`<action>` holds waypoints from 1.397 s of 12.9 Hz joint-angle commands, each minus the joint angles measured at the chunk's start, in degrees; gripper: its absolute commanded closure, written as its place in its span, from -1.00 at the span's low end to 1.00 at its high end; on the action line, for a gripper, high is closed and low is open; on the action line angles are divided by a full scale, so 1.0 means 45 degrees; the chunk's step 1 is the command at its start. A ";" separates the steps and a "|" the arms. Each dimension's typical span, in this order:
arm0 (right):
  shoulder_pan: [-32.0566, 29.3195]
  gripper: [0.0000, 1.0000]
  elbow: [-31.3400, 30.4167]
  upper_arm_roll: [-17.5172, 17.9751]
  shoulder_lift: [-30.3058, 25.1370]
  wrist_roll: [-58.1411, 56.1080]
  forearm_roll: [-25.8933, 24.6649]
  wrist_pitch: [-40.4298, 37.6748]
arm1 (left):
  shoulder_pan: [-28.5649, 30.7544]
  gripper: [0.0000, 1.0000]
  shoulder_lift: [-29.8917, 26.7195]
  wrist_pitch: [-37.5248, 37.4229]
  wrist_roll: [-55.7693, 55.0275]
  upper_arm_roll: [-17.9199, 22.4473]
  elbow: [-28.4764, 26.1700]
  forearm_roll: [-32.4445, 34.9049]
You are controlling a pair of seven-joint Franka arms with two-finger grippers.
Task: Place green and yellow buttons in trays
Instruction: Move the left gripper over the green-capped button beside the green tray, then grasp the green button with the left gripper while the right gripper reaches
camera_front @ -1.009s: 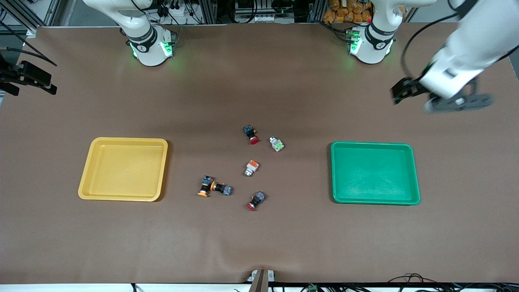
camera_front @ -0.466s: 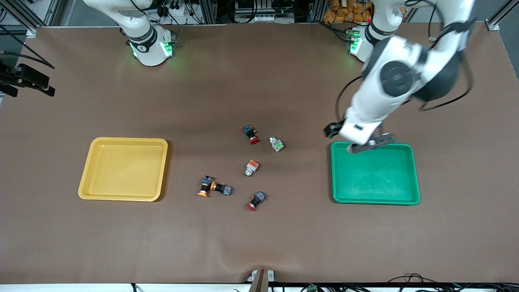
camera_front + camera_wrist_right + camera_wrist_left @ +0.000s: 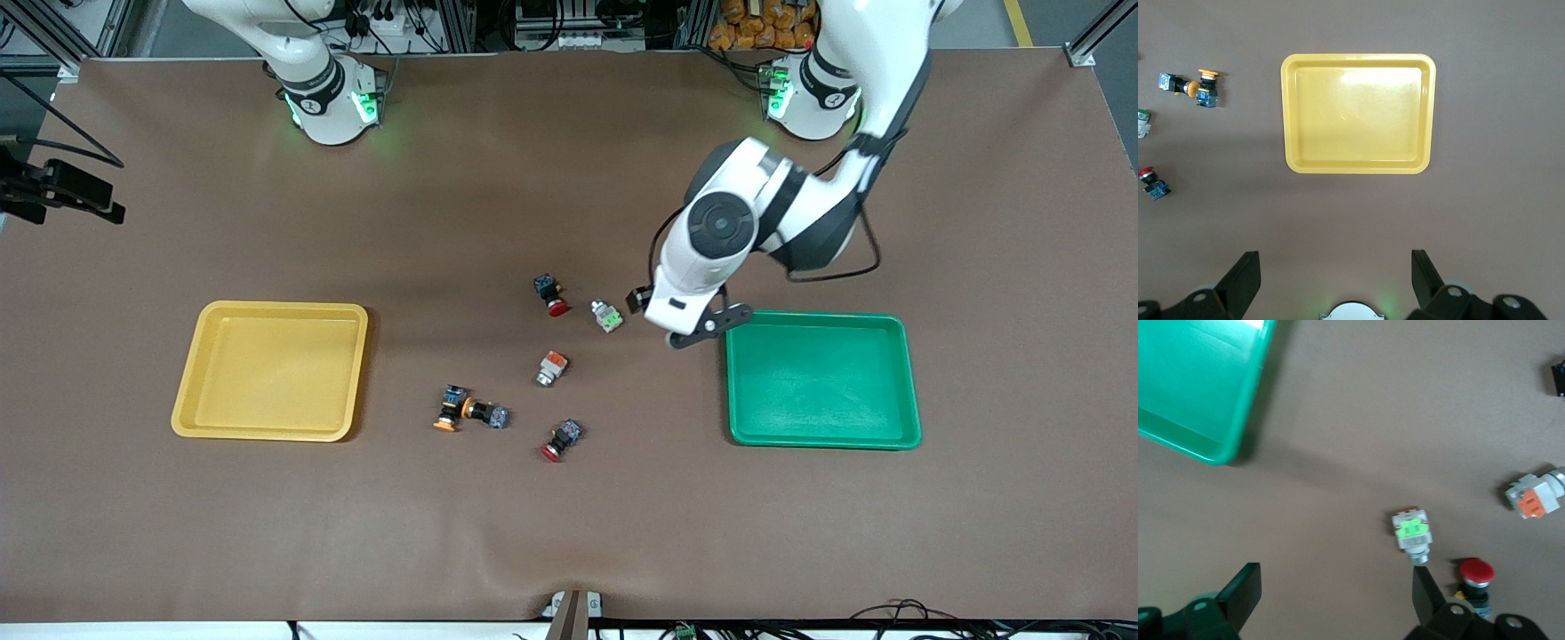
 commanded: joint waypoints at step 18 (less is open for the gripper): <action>0.0232 -1.00 0.0240 0.0212 0.4826 0.0859 0.2225 0.4296 | -0.2328 -1.00 0.3925 0.1983 -0.5366 0.0490 0.1623 0.1021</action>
